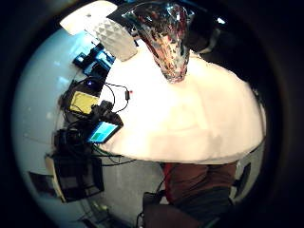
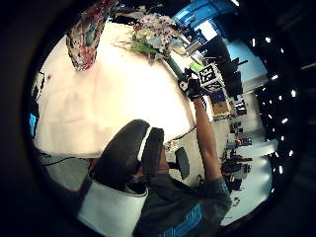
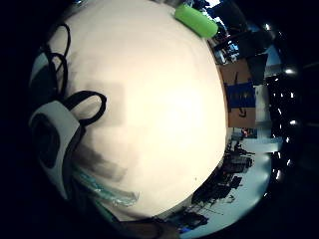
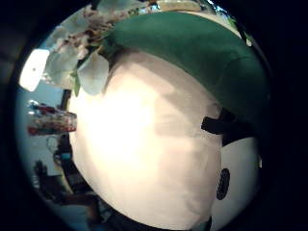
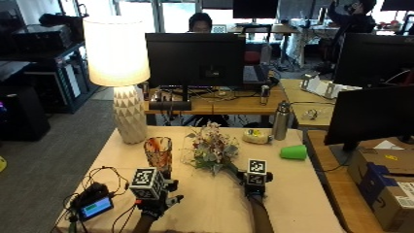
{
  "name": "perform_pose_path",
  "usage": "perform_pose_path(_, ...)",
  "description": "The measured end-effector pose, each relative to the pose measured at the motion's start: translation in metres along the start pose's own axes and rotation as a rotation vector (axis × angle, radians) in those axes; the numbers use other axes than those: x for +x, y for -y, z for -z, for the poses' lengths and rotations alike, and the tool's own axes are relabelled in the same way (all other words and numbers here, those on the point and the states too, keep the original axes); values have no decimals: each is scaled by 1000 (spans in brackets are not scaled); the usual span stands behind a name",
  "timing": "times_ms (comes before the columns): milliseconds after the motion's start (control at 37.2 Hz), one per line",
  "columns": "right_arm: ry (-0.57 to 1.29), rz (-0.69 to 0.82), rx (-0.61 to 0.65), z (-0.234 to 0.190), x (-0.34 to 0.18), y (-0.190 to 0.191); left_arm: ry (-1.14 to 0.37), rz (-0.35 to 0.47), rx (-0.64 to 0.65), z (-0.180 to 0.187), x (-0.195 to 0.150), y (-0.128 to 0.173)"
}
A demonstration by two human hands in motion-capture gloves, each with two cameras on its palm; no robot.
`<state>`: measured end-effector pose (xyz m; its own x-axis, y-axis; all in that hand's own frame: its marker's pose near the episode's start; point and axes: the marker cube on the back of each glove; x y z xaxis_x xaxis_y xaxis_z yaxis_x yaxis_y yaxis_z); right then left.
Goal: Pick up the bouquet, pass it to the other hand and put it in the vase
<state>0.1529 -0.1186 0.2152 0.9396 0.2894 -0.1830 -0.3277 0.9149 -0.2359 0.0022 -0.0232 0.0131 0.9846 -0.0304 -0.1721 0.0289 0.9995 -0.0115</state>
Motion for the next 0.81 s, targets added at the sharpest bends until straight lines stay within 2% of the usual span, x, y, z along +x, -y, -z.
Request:
perform_pose_path(242,91,-54,85,9,6,-1,-2,1,8,8,1,6)
perform_pose_path(484,399,-49,180,58,-3,-18,-81,-33,83,46,17,24)
perform_pose_path(699,802,39,280,112,-35,-40,-260,-68,97,74,46,48)
perform_pose_path(807,987,108,312,134,-54,-53,-449,-107,49,83,63,60)
